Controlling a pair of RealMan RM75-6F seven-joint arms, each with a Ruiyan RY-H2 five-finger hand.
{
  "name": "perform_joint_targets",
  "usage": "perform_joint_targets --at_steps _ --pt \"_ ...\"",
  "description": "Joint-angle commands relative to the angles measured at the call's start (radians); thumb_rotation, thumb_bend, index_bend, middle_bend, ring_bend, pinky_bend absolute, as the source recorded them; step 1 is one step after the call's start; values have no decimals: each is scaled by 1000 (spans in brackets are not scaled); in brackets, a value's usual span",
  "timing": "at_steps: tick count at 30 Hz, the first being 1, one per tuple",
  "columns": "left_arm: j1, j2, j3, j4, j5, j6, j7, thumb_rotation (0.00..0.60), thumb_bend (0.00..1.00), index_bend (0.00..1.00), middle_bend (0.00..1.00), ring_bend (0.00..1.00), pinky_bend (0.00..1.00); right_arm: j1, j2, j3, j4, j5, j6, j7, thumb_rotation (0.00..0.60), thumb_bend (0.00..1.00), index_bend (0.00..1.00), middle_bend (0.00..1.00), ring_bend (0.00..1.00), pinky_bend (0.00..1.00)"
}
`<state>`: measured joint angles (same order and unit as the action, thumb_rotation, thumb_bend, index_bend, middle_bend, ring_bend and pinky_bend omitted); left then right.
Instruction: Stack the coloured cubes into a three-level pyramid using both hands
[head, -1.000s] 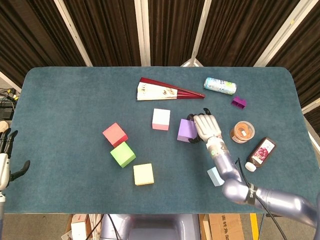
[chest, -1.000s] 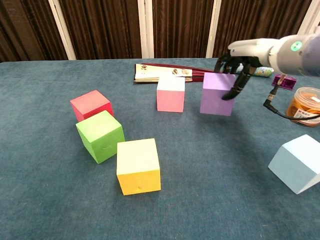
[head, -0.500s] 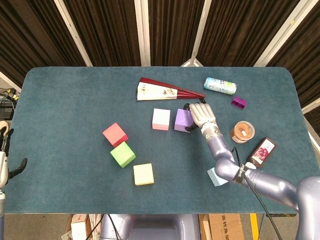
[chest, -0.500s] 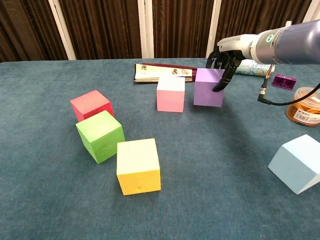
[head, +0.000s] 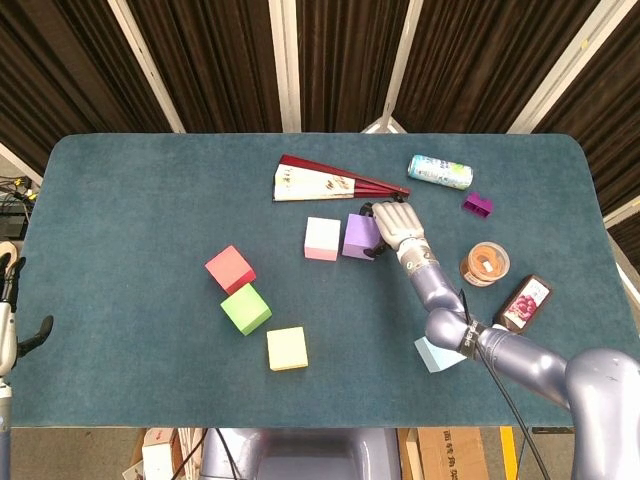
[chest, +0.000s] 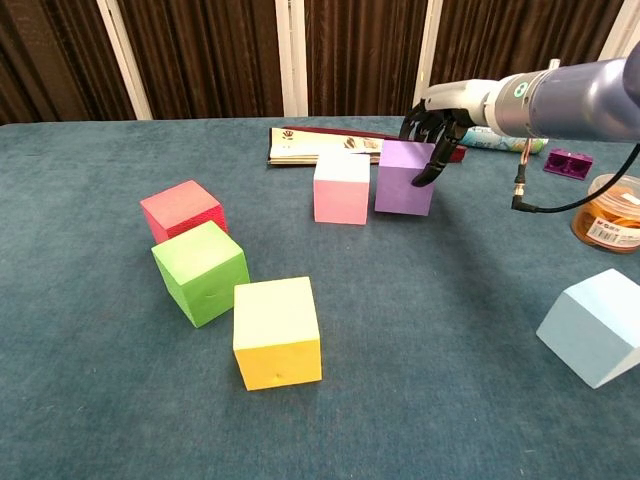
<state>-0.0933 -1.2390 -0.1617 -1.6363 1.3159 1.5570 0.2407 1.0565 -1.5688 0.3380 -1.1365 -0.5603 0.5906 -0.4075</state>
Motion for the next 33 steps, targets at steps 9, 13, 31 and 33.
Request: perform_joint_targets --at_steps 9,13,31,33 --pt "-1 0 0 0 -2 -3 1 600 357 48 0 0 0 -15 -18 -6 19 -114 -9 122 600 272 477 390 255 0" --pt "-3 -1 1 0 -3 -6 4 600 357 48 0 0 0 -16 -24 -15 19 -136 -1 141 600 272 477 390 255 0" --pt "-1 2 1 -1 -5 -5 1 600 357 52 0 0 0 -1 -64 -46 52 -104 68 119 600 272 477 390 255 0" --pt "-1 2 1 -2 -6 -5 1 600 357 52 0 0 0 3 -67 -48 50 -87 79 104 600 272 477 390 255 0"
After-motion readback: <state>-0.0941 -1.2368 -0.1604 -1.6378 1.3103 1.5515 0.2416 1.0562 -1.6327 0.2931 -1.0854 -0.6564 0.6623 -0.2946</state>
